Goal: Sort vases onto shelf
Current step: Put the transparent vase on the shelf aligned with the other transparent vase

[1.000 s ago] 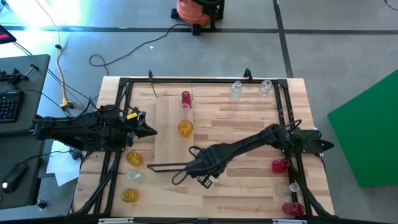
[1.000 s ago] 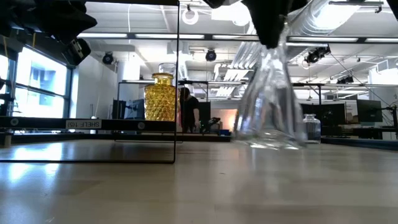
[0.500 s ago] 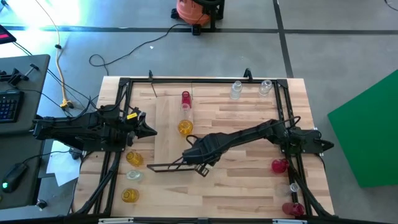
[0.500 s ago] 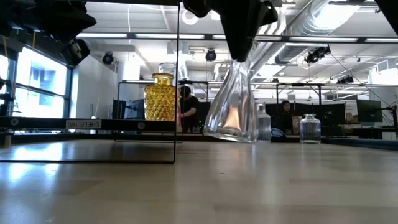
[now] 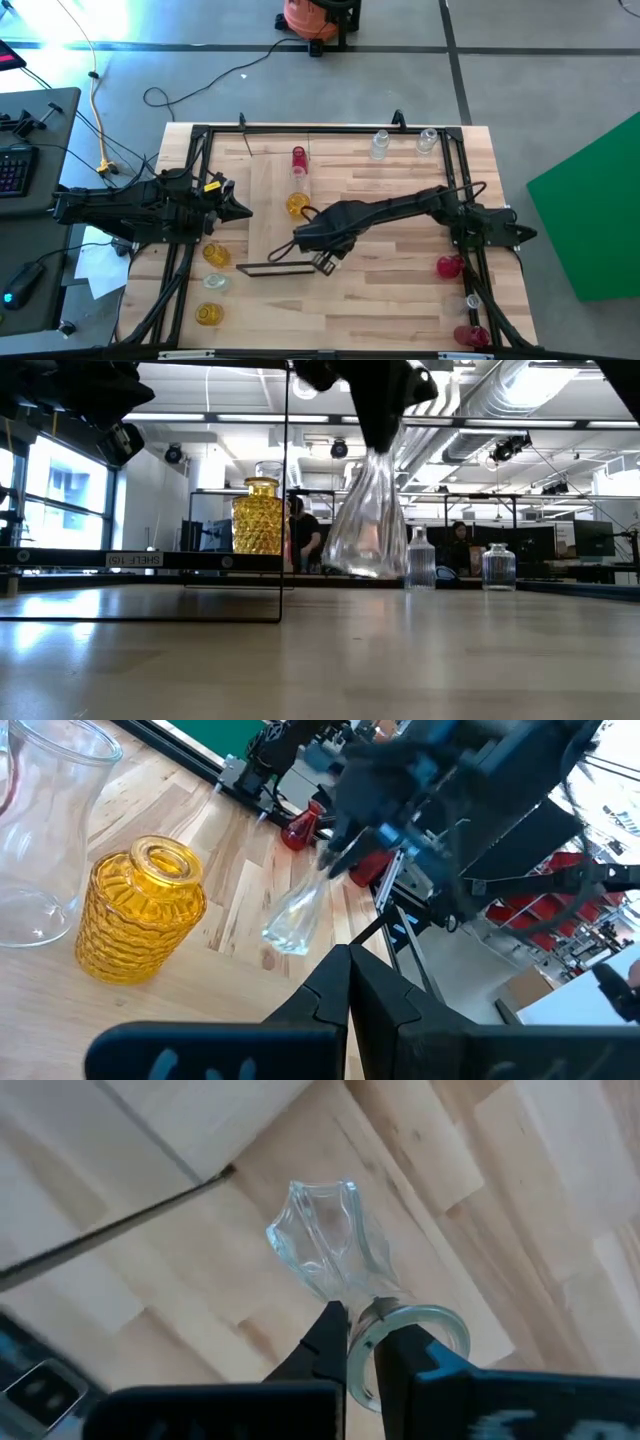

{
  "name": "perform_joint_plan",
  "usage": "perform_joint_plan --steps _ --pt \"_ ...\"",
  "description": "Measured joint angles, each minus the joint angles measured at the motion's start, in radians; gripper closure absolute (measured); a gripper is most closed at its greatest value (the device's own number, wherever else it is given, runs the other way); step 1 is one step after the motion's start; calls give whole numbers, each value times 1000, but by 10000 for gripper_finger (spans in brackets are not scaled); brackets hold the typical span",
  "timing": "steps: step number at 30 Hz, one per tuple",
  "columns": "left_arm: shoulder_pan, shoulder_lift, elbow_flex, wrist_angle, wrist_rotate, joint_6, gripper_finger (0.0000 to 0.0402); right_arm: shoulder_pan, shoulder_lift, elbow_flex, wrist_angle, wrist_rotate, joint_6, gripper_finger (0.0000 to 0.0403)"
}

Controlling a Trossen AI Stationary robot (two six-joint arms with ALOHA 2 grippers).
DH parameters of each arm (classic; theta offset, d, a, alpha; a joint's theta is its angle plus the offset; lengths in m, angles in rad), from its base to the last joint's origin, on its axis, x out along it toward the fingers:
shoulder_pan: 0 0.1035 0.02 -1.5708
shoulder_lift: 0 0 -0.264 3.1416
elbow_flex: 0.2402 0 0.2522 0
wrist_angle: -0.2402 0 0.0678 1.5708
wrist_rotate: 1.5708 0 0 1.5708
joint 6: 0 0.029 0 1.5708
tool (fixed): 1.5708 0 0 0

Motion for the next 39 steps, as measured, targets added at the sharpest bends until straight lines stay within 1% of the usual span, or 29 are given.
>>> perform_joint_plan --steps 4,10,13,17,21,24,26,29,31,37,39 --pt "0 0 0 0 0 5 401 -10 -79 0 0 40 31 402" --pt "0 0 0 0 0 7 401 -47 -217 0 -1 161 31 402" --pt "0 0 0 0 0 7 401 -75 -277 0 -1 191 -2 402" --pt "0 0 0 0 -1 0 401 -121 -325 2 -1 198 -45 402" --pt "0 0 0 0 0 -3 401 -154 -319 1 40 161 -131 402" --pt "0 0 0 1 -4 -4 401 -167 -285 1 160 102 -231 402" --pt "0 0 0 1 -12 -23 401 -173 -257 1 265 39 -295 402" --pt "0 0 0 9 -16 -70 401 -175 -225 1 354 -9 -355 401" --pt "0 0 0 11 -16 -93 401 -175 -211 1 371 -19 -377 401" --pt "0 0 0 71 -19 -149 401 -178 -163 1 344 -24 -429 400" --pt "-3 14 0 106 -19 -185 401 -181 -142 1 358 -53 -454 400"
